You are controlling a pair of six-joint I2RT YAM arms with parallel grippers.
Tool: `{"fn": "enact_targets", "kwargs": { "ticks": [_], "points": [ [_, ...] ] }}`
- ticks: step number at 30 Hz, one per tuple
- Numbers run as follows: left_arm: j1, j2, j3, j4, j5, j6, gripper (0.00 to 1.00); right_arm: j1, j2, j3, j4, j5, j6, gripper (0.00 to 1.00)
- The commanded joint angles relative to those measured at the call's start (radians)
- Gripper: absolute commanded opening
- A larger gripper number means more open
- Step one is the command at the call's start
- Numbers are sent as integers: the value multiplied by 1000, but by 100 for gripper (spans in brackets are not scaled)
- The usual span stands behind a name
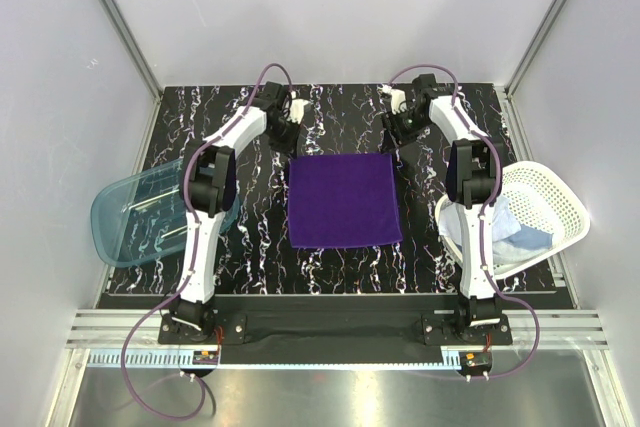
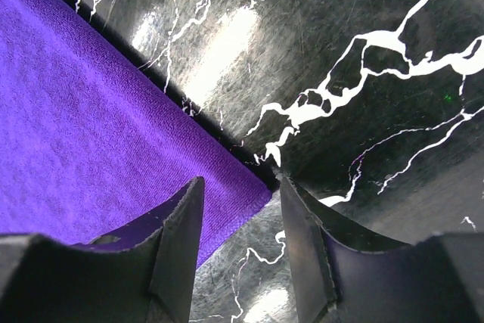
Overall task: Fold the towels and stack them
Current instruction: Fold the towel
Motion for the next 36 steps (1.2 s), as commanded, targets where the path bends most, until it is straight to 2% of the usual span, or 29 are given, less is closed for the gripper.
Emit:
{"fn": "enact_targets", "kwargs": {
  "ticks": [1,6,10,11,13,14,17,24,36],
  "points": [
    [2,39,56,-10,34,8,0,-3,17,44,-11,-1,-35,52],
    [3,50,72,-1,39,2,0,-3,42,56,-66,-16,-74,50],
    [2,60,93,-10,30,-1,0,-6,48,49,-74,-16,-78,42],
    [2,62,96,-8,22,-1,0,-9,45,38,-70,-19,-78,35],
    [3,63,105,-7,11,-3,0,-12,34,30,-56,-22,-74,28],
    [3,62,109,-5,-7,-4,0,-15,29,24,-50,-10,-74,16],
    [3,50,122,4,-53,-21,0,-21,-10,4,-17,30,-58,0],
    [6,-91,46,125,-135,-70,0,-21,-194,-117,157,59,-28,0],
    [5,-222,-60,142,-135,-52,0,-20,-348,-344,352,108,-2,0]
  ]
}}
